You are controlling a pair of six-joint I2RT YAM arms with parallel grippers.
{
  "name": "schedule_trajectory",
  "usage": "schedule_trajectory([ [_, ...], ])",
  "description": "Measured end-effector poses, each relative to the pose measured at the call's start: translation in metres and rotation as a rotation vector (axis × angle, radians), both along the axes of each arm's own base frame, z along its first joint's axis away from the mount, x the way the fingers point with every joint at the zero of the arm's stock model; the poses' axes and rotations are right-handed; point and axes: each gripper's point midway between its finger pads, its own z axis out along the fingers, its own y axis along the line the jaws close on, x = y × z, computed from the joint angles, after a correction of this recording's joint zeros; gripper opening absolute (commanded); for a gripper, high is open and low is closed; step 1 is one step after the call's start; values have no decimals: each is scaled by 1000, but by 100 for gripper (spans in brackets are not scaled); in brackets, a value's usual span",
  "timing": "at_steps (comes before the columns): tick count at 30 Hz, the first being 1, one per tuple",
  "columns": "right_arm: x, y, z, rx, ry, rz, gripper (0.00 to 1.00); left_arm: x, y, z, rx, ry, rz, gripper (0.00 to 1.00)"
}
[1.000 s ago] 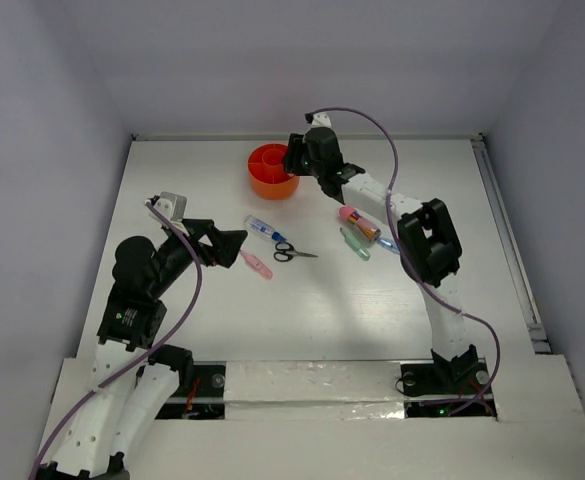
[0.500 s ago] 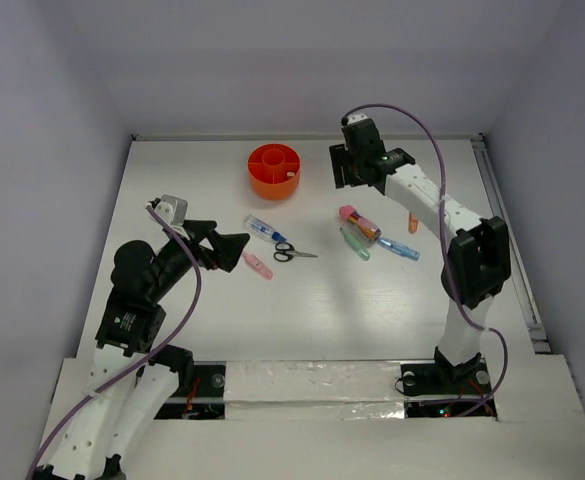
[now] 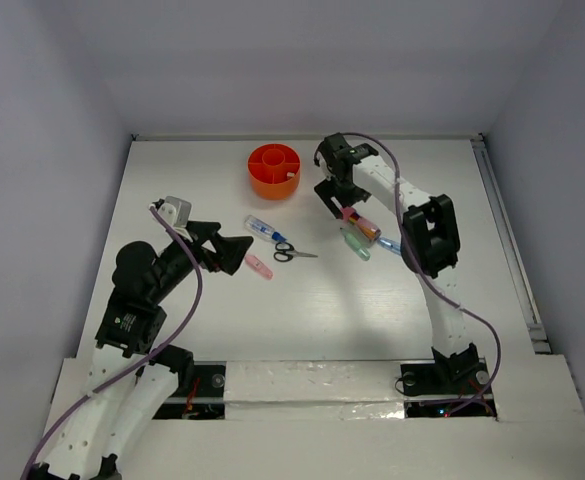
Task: Sort the stationery into containers
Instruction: Pick up the stationery from the center of the board, then place the stationery in the storage box.
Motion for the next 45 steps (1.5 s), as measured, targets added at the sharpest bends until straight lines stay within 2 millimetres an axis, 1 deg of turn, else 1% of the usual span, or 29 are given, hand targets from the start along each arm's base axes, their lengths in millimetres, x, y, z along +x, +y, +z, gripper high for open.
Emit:
schedule_trajectory([
  [5,-5,1,-19,-28,78,64,85,-2,-3,0,0,0,-14,99],
  [9,-6,3,-38,-35,123,92,73,-3,-4,0,0,1,-19,99],
  [10,-5,2,-40,-38,130,97,71,-3,-5,0,1,1,-20,99],
  [13,0,4,-39,-39,122,107,60,-3,-5,0,1,2,-20,99],
  [15,2,4,-40,-38,119,108,49,-3,-5,0,1,2,-19,99],
  [17,3,4,-40,-38,117,106,46,-3,-5,0,1,2,-19,99],
  [18,4,3,-40,-37,115,105,38,-3,-4,0,1,2,-19,99],
  [21,5,2,-39,-37,110,101,37,-2,-4,-1,1,2,-18,99],
  [22,6,2,-39,-38,106,101,32,-2,-4,-1,1,2,-17,99],
  [25,12,2,-37,-44,79,96,25,-2,-4,-1,1,2,-16,99],
  [27,18,2,-34,-45,50,89,15,-2,-4,-1,1,2,-16,99],
  [29,26,4,-24,-34,-1,73,14,-2,-4,-1,1,2,-16,99],
  [30,32,6,-16,-22,-36,64,12,-2,-4,-1,1,3,-16,99],
  [32,42,10,5,14,-111,39,10,-1,-4,-2,2,6,-16,99],
  [34,51,15,36,71,-208,10,1,-1,-5,-3,4,11,-16,99],
  [37,59,25,93,208,-379,-37,0,1,-5,-5,7,19,-16,99],
  [39,61,35,132,344,-491,-65,0,1,-5,-6,8,22,-16,99],
  [40,62,42,155,437,-558,-77,0,2,-5,-6,8,23,-15,99],
  [41,62,49,172,516,-605,-86,0,2,-5,-6,9,24,-15,99],
  [43,64,63,199,677,-690,-96,0,3,-5,-7,10,28,-11,99],
  [44,67,71,210,759,-727,-105,0,4,-4,-8,10,30,-9,99],
  [45,70,77,216,820,-754,-110,0,5,-4,-8,11,32,-6,99],
])
